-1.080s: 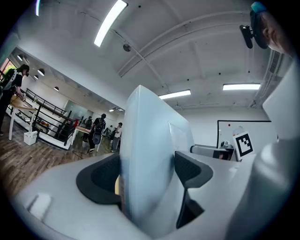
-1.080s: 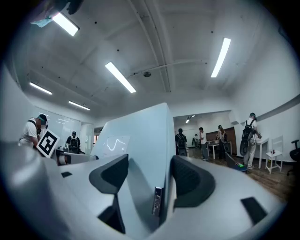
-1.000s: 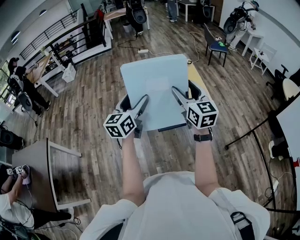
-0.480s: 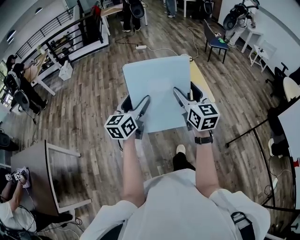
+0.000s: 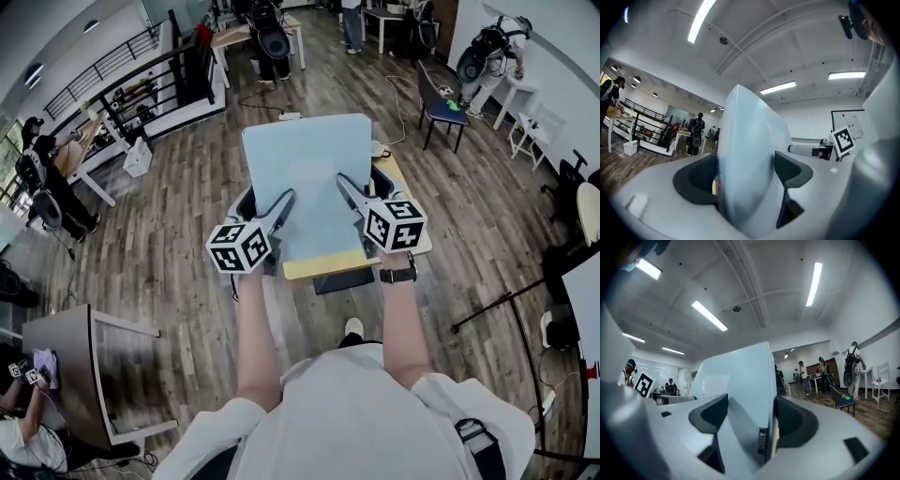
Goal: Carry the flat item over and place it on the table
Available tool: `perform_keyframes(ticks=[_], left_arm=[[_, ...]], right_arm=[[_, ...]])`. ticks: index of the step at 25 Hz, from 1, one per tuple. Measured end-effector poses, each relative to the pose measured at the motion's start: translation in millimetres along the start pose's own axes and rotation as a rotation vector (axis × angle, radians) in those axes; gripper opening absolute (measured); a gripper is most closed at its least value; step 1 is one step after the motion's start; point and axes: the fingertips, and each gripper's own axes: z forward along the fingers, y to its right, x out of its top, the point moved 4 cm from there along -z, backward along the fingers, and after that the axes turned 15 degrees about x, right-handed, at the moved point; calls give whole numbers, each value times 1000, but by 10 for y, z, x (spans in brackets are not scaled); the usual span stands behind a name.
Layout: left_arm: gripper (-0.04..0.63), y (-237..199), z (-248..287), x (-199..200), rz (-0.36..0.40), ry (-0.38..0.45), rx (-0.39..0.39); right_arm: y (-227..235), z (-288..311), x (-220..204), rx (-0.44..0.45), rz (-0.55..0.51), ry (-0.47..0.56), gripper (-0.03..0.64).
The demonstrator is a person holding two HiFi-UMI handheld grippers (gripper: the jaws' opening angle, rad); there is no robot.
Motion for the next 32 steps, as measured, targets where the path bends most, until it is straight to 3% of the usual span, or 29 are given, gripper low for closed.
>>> perform_keyframes(ticks=[8, 13, 20, 24, 32], left_arm=[[376, 84, 1128, -93, -43, -45, 31], [377, 34, 1706, -421, -51, -146, 60], [377, -439, 2100, -994, -125, -295, 107], [377, -742, 2546, -1201, -157, -337, 97], [377, -1180, 3114, -1679, -233, -469, 102]], right_arm=[[1054, 441, -4, -7, 18, -62, 311], [1632, 701, -390, -11, 112, -124, 311], [1923, 1218, -1064, 10, 222, -247, 311], [2198, 1642, -1285, -16, 222, -295, 313], [2564, 2145, -1862, -92, 347, -408, 313]])
